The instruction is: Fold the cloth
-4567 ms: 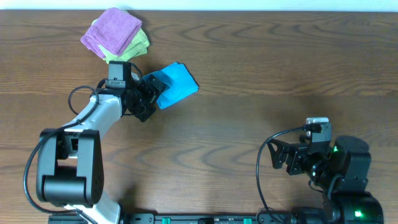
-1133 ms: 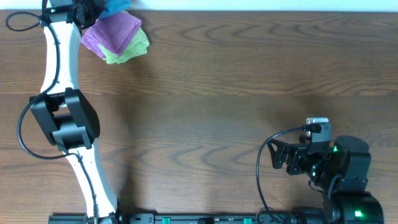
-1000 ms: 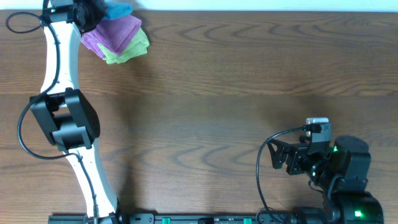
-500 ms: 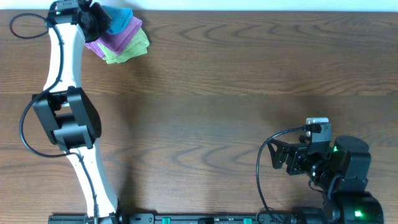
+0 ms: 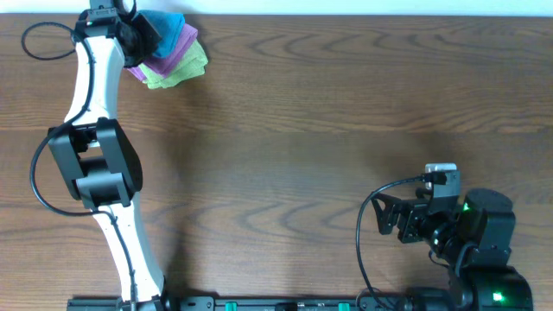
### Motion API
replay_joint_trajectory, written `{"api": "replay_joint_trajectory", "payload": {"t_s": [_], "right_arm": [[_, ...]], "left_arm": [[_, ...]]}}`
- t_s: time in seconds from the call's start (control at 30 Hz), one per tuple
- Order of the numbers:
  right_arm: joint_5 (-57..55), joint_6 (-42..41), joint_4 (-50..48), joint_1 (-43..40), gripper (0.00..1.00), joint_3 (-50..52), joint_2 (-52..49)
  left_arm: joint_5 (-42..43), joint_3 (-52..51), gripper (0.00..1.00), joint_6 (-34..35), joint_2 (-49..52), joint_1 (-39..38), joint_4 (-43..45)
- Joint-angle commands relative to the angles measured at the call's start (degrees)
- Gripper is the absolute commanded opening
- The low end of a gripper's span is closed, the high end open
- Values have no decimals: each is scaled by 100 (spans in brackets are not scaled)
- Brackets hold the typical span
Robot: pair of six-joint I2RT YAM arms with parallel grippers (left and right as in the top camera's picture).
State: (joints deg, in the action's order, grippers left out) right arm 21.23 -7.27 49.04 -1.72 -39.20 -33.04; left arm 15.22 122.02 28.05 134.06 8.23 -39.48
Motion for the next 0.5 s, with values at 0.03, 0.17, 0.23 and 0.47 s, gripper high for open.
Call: {"api": "replay_joint_trajectory", "payload": {"t_s": [0.03,0.17,0.23,0.47], "right_arm": [[63,-85,9,-55,99,24,13],[63,-85,9,-55,99,24,13],[63,-83,9,-55,99,24,13],[63,-85,9,-55,99,24,13]], "left_arm": [[-81,-46,18,-271,-28,0,-109],[-83,-44,31,-393,-28,11,-269],[-81,-44,35,-444,-31,11,-341],[-83,-39,60,-734,-87,26,-540]]}}
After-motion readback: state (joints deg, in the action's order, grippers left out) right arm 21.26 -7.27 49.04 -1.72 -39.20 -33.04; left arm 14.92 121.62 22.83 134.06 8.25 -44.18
